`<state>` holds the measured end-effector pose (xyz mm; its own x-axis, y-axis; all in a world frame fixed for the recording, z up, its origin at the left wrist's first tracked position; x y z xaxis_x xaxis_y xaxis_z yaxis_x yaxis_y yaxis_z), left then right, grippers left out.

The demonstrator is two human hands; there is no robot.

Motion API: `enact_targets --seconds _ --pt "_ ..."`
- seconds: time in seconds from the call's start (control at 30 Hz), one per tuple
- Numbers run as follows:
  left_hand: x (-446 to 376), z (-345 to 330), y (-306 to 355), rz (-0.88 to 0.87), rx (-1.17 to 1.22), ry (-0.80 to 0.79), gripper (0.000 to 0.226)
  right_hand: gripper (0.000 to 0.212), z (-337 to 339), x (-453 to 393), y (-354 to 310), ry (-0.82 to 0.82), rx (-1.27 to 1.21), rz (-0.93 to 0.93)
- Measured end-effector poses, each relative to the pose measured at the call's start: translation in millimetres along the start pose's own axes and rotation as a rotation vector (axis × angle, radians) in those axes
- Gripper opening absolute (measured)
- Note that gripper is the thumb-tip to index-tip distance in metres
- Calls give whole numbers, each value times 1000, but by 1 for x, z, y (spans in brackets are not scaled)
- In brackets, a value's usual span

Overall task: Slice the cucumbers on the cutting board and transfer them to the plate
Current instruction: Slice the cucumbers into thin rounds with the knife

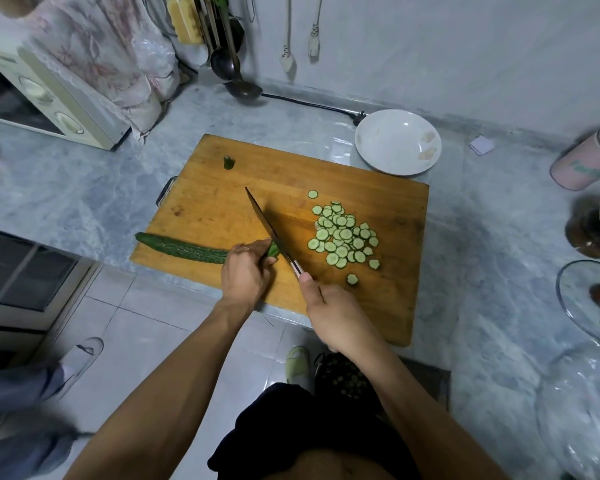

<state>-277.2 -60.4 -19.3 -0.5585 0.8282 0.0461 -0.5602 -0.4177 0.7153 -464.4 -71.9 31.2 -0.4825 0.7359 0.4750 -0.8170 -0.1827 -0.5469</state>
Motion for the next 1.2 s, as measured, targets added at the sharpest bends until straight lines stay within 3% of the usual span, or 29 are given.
enact_targets --seconds 0.23,0.53,0.63,0.8,0.93,1.0,1.07,1.2 --pt "2 4 6 -67 -6 -19 30 68 -12 -18 -21 17 109 27" --pt "-3 3 6 -85 28 -16 38 61 -11 -43 -13 19 -10 -10" --pt "-12 3 2 -103 19 -65 41 60 2 -40 -12 41 -124 -11" --pt "-35 -9 21 -275 -10 -258 46 65 39 -29 -11 145 -195 28" --pt "-48 -29 37 -323 -274 -398 31 63 54 -31 3 192 -186 -14" --pt "-52 -32 35 -292 -257 -435 27 63 55 -32 9 191 -186 -31" --pt "-58 -26 31 -249 -84 -385 28 64 53 -34 12 188 -187 -42" --pt "-83 12 8 -51 297 -85 29 68 45 -41 9 170 -179 -37"
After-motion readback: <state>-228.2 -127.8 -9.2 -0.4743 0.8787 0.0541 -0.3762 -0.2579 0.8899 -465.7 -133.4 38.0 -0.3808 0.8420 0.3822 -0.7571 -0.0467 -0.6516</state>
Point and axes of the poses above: each hand's wrist, its own x-axis away from the middle knuckle, its own z-axis out of the back of the hand, y = z × x, the point moved 6 cm from there along -x, towards the middle knuckle, and after that the axes turned 15 degrees about x, right-handed, at the moved point
